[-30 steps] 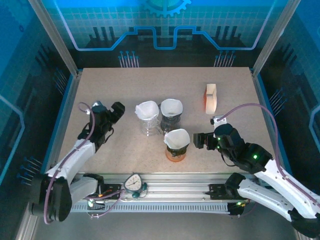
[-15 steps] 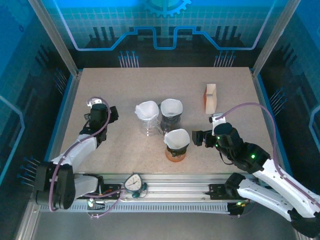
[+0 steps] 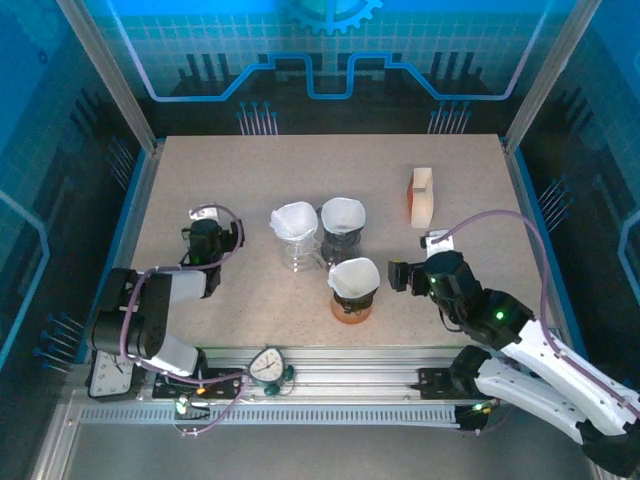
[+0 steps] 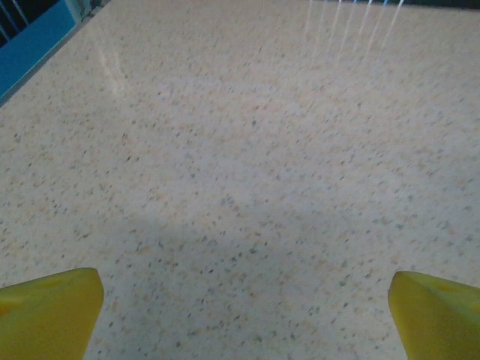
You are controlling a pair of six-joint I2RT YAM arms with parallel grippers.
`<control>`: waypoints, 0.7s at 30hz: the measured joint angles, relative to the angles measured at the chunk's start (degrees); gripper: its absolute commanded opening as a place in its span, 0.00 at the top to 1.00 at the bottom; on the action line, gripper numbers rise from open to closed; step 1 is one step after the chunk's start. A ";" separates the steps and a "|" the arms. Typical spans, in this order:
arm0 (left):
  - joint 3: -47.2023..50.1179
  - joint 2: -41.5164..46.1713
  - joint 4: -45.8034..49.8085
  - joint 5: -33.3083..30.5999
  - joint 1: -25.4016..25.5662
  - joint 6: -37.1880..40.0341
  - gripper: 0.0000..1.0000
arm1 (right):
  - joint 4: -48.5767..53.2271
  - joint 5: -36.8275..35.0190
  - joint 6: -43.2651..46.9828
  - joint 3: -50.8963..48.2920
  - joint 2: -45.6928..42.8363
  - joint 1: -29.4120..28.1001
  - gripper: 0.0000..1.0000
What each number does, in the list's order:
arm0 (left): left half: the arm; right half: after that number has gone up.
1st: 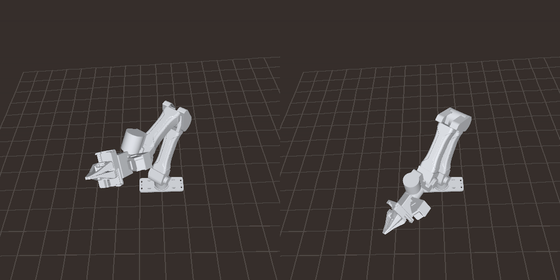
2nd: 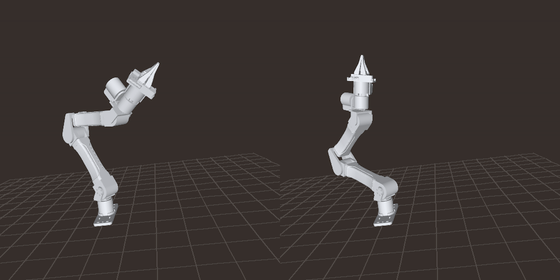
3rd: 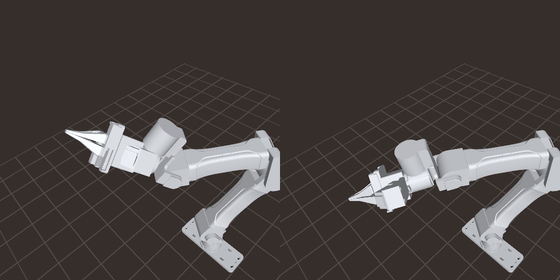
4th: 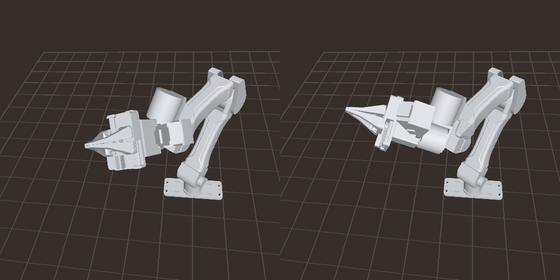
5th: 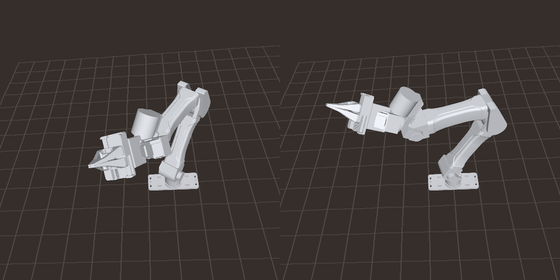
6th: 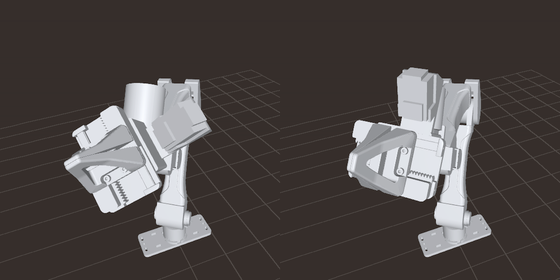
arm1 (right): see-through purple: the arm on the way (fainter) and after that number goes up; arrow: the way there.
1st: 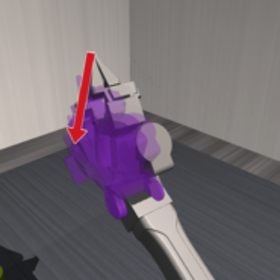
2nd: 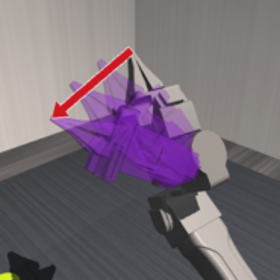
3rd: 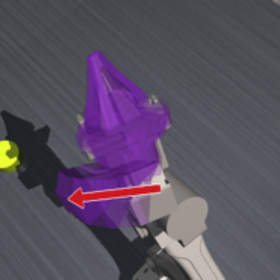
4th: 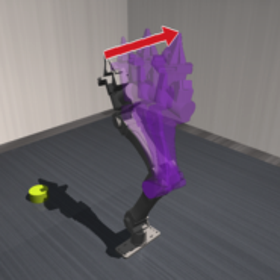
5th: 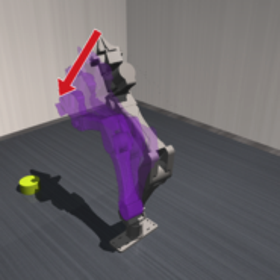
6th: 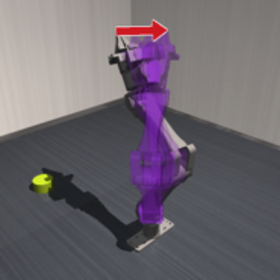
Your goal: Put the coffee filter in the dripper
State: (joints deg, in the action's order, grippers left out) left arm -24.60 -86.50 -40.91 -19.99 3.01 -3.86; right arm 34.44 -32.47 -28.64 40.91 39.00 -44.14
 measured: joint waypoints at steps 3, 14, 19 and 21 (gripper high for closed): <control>2.78 -1.46 -6.40 1.49 -0.24 0.83 0.01 | -1.55 -1.86 0.24 0.00 2.23 0.79 0.00; 3.56 -2.01 -11.80 2.97 -0.44 1.05 0.01 | -11.34 -0.20 5.44 -1.33 8.68 17.75 0.00; 3.56 -2.01 -12.13 2.99 -0.44 1.05 0.01 | -16.81 1.07 8.76 -2.45 13.79 22.86 0.00; 3.54 -2.01 -12.13 2.99 -0.44 1.05 0.01 | -20.04 2.08 10.73 -2.99 16.26 24.94 0.00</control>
State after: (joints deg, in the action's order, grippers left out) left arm -21.06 -88.51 -53.04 -16.99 2.57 -2.81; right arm 14.39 -30.39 -17.91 37.91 55.27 -19.20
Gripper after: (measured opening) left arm 0.990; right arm 0.997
